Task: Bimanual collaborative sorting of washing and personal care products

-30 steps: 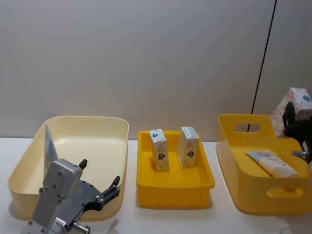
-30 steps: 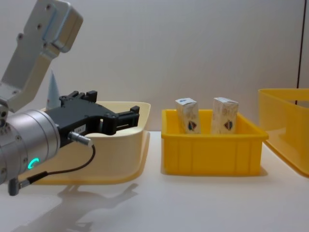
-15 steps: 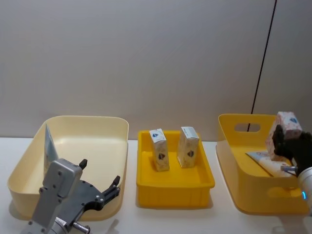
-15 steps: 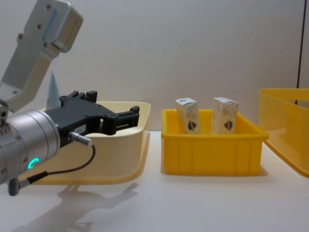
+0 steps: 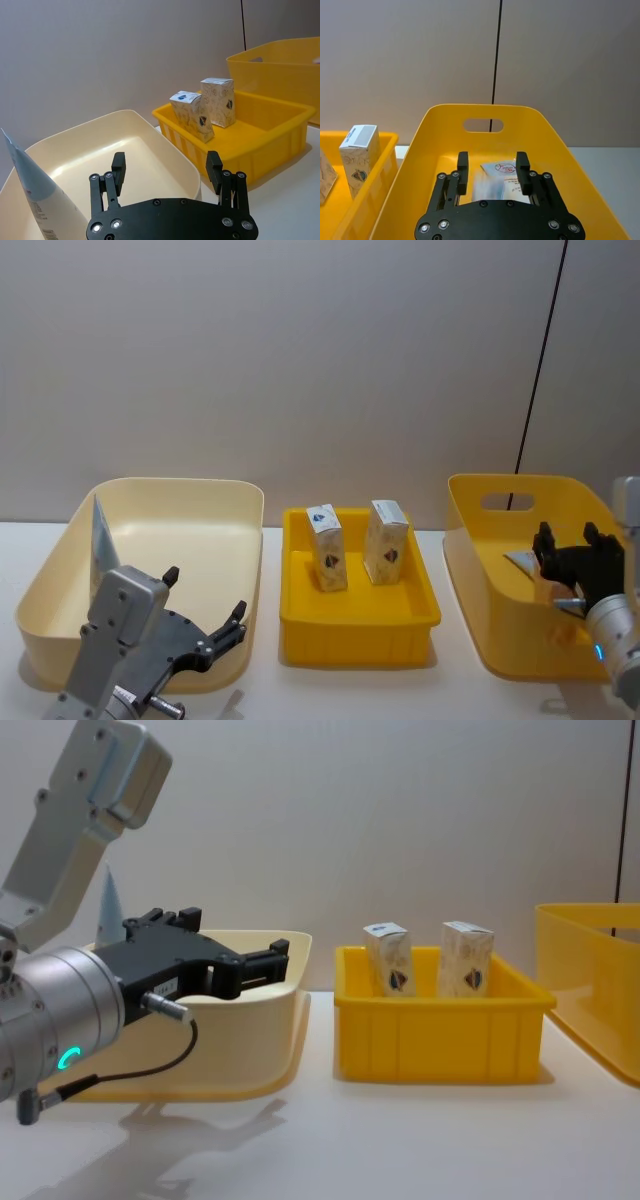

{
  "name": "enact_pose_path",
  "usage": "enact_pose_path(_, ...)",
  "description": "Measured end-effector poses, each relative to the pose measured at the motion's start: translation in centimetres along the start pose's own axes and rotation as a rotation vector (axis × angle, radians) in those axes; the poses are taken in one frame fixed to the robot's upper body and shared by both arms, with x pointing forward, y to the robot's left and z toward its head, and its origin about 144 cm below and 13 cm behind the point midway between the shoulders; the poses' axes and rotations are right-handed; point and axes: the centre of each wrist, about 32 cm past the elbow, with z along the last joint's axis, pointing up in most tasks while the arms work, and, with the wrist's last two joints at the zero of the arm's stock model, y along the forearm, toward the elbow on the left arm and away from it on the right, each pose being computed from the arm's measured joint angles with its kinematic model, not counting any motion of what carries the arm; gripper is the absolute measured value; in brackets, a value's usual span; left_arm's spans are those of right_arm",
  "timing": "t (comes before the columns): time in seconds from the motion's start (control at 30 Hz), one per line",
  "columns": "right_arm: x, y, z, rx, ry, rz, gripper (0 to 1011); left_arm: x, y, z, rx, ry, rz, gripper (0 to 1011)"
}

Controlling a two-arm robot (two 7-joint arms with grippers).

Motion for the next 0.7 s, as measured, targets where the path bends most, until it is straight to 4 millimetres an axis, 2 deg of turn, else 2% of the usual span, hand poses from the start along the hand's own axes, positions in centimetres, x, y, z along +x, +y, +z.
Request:
enact_pose_path(0.03, -0.02, 0.02, -0.03, -0.002, -0.001, 0.000, 598, 0.00, 0.00, 0.00, 0.000, 0.000, 0.000, 1001)
enact_pose_path(0.1, -0.09, 0.06, -0.07, -0.007, -0.003, 0.000, 632, 0.00, 0.00, 0.00, 0.000, 0.000, 0.000, 1001)
enact_pose_path(0.23, -0.25, 0.17, -0.20, -0.018, -0.007, -0.001, 794, 0.00, 0.00, 0.00, 0.000, 0.000, 0.000, 1001)
enact_pose_path(0.43, -0.36, 0.24, -0.32, -0.028, -0.010, 0.000, 944, 0.00, 0.00, 0.00, 0.000, 0.000, 0.000, 1002)
enact_pose_path(0.57, -0.42, 0.28, -0.38, -0.032, -0.011, 0.000, 1001, 0.00, 0.00, 0.00, 0.000, 0.000, 0.000, 1001)
enact_pose_path(0.7, -0.43, 0.28, -0.37, -0.027, -0.009, 0.000, 1001, 0.00, 0.00, 0.00, 0.000, 0.000, 0.000, 1001)
